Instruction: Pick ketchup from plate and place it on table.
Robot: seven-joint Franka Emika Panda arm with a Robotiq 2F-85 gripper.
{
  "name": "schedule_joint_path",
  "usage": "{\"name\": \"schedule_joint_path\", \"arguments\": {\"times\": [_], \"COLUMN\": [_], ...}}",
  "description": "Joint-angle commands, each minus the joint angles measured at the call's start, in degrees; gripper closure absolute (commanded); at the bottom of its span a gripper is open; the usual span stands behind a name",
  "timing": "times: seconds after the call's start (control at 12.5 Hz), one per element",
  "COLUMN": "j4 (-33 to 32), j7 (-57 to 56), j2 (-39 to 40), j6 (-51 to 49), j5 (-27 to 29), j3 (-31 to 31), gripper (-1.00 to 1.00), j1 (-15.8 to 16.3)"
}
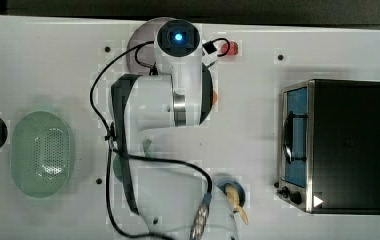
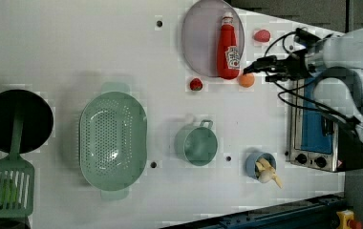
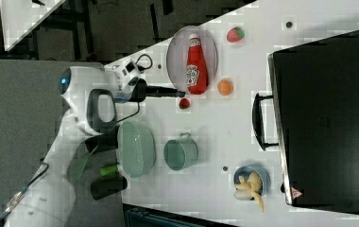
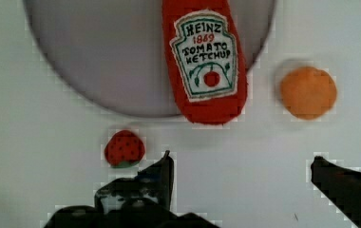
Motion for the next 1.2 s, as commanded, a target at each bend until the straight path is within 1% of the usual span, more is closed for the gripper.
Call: {"name": "schedule_joint_path", "arguments": {"times": [0.08, 0.4, 0.88, 1.2], "j4": [1.71, 1.73, 1.74, 1.74], "j7": [-4.66, -6.33, -6.54, -6.55], "j2": [2.8, 7.96, 14.92, 17.43], "j6": [6.52, 15.02, 23.26, 27.52], "j5": [-1.97, -3.3, -3.98, -3.98], "j3": [-0.08, -0.09, -0.14, -0.14], "gripper": [-1.0, -1.0, -1.0, -1.0], "j1": [-0.1, 0.22, 0.41, 0.49]}}
